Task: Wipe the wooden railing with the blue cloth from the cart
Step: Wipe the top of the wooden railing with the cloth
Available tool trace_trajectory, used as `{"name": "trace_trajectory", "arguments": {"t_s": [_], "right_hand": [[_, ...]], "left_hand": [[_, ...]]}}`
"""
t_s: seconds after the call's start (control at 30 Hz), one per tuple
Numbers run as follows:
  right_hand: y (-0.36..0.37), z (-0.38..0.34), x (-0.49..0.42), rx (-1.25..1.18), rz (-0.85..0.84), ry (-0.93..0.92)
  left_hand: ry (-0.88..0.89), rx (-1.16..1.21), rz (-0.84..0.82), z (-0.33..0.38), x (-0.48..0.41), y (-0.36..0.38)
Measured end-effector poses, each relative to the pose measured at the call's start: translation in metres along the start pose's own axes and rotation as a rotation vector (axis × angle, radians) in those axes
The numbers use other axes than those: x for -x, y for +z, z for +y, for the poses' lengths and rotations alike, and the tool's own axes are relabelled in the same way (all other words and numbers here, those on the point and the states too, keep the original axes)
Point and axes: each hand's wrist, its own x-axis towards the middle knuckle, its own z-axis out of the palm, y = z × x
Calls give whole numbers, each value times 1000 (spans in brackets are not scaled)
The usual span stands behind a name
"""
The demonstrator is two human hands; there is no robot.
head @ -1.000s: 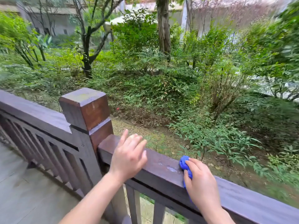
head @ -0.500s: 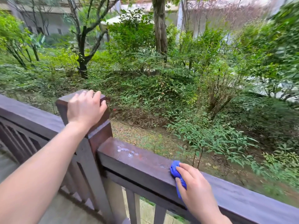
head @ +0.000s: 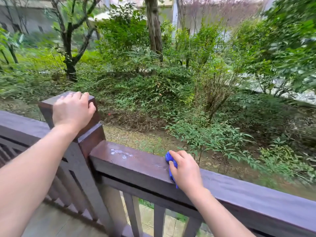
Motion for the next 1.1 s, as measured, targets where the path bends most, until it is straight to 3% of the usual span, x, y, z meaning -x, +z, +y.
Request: {"name": "trace_trajectory", "arguments": {"t_s": [0.17, 0.33, 0.53, 0.7, 0.87, 1.0, 1.1], "right_hand": [[-9, 9, 45, -3, -22, -175], [-10, 15, 25, 39, 59, 44], [9, -6, 21, 33, -71, -208], [11, -15, -12, 185, -79, -17], [8, 1, 25, 206, -69, -321], [12, -13, -1, 216, 10, -73], [33, -52, -2, 156, -13, -166]], "left_hand": [[-33, 8, 19, -2, 0, 3], [-39, 8, 17, 0, 0, 0], [-17, 32, 29, 1, 2, 0], [-10, 25, 8, -2, 1, 2], [-8, 14, 22, -5, -1, 9], [-7, 27, 24, -3, -1, 7], [-16, 16, 29, -5, -1, 10]]}}
